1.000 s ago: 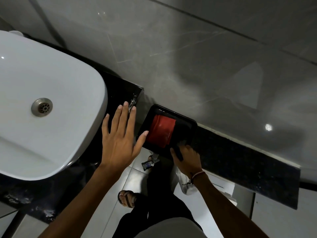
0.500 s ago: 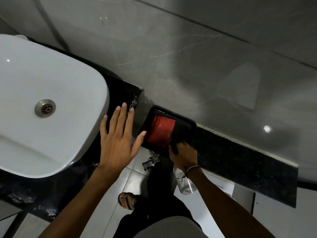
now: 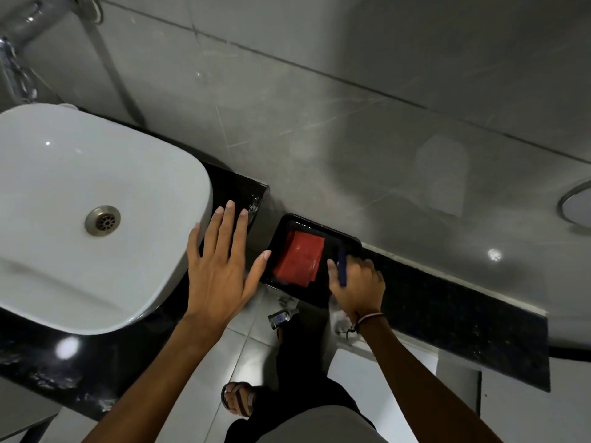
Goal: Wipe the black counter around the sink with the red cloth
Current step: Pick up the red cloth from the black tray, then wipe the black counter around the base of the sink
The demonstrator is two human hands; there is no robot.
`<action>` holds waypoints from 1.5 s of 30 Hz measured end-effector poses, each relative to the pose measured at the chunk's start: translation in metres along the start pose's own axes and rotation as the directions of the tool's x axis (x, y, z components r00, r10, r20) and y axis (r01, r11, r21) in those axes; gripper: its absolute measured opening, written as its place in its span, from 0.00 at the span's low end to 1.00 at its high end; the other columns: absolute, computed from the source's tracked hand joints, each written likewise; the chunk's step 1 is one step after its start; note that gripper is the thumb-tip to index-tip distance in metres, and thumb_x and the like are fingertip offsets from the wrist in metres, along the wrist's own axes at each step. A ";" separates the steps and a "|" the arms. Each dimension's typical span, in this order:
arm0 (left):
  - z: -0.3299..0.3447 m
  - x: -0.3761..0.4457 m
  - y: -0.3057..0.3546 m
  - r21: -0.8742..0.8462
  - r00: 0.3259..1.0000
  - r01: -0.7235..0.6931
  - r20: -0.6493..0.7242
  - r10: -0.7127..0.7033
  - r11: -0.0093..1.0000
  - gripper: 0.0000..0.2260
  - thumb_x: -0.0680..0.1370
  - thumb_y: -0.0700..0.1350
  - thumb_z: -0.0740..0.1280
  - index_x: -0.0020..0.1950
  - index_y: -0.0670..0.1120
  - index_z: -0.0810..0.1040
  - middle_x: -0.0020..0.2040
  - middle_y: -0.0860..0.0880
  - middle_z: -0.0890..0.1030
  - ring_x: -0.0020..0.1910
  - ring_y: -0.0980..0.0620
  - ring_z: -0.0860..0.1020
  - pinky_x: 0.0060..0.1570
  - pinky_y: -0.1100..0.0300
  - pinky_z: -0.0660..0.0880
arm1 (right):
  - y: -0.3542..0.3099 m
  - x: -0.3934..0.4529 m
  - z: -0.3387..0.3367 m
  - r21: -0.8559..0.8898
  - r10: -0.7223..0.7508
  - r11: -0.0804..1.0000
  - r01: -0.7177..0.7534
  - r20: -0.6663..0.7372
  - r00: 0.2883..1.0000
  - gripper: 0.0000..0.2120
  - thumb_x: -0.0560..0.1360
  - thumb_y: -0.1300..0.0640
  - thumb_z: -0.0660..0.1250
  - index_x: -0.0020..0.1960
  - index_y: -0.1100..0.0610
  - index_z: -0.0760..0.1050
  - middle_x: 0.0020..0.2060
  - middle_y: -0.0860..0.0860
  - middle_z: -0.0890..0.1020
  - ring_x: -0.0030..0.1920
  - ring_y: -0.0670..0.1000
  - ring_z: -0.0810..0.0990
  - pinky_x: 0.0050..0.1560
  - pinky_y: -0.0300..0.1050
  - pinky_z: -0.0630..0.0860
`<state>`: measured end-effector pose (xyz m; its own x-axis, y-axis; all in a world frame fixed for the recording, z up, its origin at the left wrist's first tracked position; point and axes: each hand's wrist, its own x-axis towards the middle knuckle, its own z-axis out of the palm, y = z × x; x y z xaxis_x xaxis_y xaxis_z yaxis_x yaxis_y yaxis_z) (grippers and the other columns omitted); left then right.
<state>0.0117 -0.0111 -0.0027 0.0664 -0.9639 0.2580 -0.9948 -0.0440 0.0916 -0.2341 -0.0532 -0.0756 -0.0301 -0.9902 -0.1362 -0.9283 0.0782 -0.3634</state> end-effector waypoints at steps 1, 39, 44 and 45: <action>-0.001 0.000 -0.001 0.004 1.000 0.004 -0.003 -0.004 1.000 0.32 0.85 0.62 0.50 0.80 0.41 0.63 0.81 0.38 0.65 0.80 0.41 0.64 0.76 0.36 0.64 | 0.000 0.004 -0.003 0.035 -0.005 0.999 0.007 -0.052 0.999 0.27 0.78 0.36 0.54 0.49 0.58 0.78 0.43 0.57 0.84 0.49 0.60 0.83 0.49 0.56 0.82; -0.041 -0.012 -0.079 0.068 0.985 0.166 0.034 -0.169 0.984 0.32 0.84 0.61 0.53 0.81 0.41 0.62 0.82 0.39 0.63 0.81 0.40 0.62 0.77 0.36 0.61 | -0.100 0.027 0.073 0.825 0.471 0.337 -0.454 0.270 0.840 0.13 0.71 0.63 0.72 0.55 0.59 0.82 0.49 0.61 0.86 0.49 0.58 0.85 0.58 0.63 0.82; -0.049 -0.043 -0.112 0.025 0.975 0.174 0.139 -0.175 0.984 0.33 0.84 0.63 0.50 0.82 0.43 0.58 0.83 0.41 0.59 0.82 0.42 0.60 0.78 0.37 0.60 | -0.152 0.055 0.028 0.654 0.090 0.755 0.046 -0.173 0.981 0.27 0.71 0.66 0.73 0.70 0.55 0.76 0.54 0.53 0.83 0.51 0.50 0.83 0.55 0.47 0.82; -0.048 -0.049 -0.118 0.016 0.969 0.175 0.171 -0.175 0.984 0.34 0.83 0.64 0.49 0.83 0.43 0.58 0.84 0.42 0.58 0.82 0.42 0.59 0.79 0.37 0.60 | -0.164 0.069 0.026 0.546 0.000 0.830 0.114 -0.204 0.979 0.30 0.72 0.63 0.74 0.72 0.54 0.73 0.58 0.56 0.82 0.56 0.56 0.82 0.57 0.52 0.83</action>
<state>0.1300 0.0538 0.0201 0.2257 -0.9718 0.0691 -0.9688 -0.2164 0.1204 -0.0746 -0.1318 -0.0491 -0.1049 -0.9930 0.0548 -0.5712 0.0151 -0.8207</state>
